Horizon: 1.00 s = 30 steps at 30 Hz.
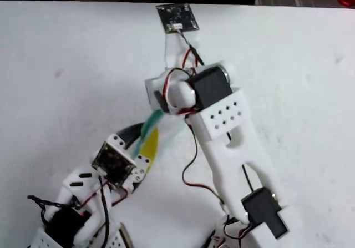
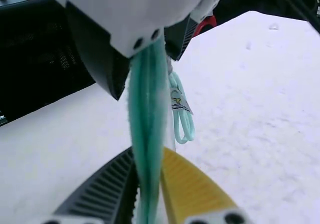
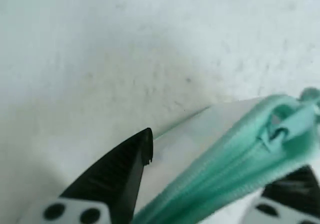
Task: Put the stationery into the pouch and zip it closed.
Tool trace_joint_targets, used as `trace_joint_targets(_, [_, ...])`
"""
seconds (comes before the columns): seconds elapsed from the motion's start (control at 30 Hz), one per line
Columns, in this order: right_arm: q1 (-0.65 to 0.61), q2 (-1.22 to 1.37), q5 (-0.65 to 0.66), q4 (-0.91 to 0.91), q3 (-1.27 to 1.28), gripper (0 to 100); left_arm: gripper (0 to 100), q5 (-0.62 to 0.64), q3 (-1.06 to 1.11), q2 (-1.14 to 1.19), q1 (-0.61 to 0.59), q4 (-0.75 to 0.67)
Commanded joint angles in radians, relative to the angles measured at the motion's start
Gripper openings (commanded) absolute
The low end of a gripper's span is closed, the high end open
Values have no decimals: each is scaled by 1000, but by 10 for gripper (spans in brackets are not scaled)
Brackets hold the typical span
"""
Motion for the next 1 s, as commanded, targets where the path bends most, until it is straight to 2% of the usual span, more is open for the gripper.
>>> trace_joint_targets(0.0, [-33, 13, 81, 25, -2, 136, 23, -9, 5, 8, -8, 2])
trace_joint_targets(0.1, [-21, 35, 103, 10, -2, 17, 48, -12, -3, 8, -7, 17])
trace_joint_targets(0.23, [45, 74, 101, -38, -87, 17, 250, 15, -100, 8, -8, 146])
trace_joint_targets(0.4, [59, 142, 103, -31, -319, 16, 245, 40, -281, 8, -31, 301])
trace_joint_targets(0.53, [70, 176, 155, -30, -457, 16, 245, 44, -358, 5, -151, 334])
trace_joint_targets(0.63, [116, 193, 180, 5, -462, 16, 245, 55, -350, -38, -286, 299])
trace_joint_targets(0.8, [208, 217, 180, 25, -358, 16, 245, 239, -218, -44, -490, 133])
trace_joint_targets(0.97, [320, 216, 180, -38, -126, 16, 245, 385, -75, -42, -587, -21])
